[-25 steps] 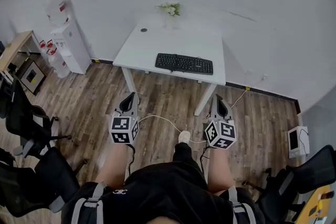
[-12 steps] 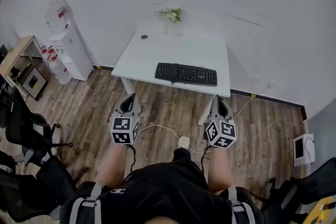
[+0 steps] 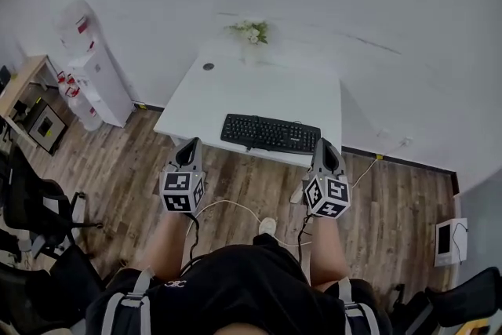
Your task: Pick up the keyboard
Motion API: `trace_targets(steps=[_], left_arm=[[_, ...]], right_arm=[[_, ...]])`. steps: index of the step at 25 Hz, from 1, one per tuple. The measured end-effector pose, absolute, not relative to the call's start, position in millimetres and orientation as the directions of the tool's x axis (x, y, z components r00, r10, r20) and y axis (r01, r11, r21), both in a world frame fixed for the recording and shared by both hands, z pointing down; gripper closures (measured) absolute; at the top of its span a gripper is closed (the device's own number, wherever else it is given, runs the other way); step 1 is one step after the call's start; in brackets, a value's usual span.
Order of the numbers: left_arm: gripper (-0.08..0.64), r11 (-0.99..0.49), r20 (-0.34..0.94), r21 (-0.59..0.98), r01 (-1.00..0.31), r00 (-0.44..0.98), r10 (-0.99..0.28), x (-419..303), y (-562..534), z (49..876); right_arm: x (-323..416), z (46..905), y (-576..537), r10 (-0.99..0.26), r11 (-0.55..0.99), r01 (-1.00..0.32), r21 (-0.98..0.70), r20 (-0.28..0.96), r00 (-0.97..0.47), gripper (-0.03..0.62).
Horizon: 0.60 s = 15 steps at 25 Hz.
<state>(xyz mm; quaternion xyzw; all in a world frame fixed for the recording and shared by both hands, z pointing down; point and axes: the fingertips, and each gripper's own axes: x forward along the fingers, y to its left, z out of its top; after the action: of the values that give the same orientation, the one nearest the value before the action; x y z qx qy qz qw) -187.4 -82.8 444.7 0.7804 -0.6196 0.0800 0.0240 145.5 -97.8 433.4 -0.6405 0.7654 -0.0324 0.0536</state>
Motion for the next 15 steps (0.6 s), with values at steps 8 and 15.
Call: trace_targets(steps=[8, 15], left_arm=[[0.551, -0.207, 0.173, -0.034, -0.978, 0.199, -0.965, -161, -185, 442], [0.551, -0.216, 0.18, -0.039, -0.976, 0.205, -0.962, -136, -272, 448]], right_arm=[[169, 441, -200, -0.981, 0.195, -0.978, -0.078, -0.014, -0.195, 0.588], [192, 440, -286, -0.977, 0.211, -0.975, -0.071, -0.005, -0.211, 0.588]])
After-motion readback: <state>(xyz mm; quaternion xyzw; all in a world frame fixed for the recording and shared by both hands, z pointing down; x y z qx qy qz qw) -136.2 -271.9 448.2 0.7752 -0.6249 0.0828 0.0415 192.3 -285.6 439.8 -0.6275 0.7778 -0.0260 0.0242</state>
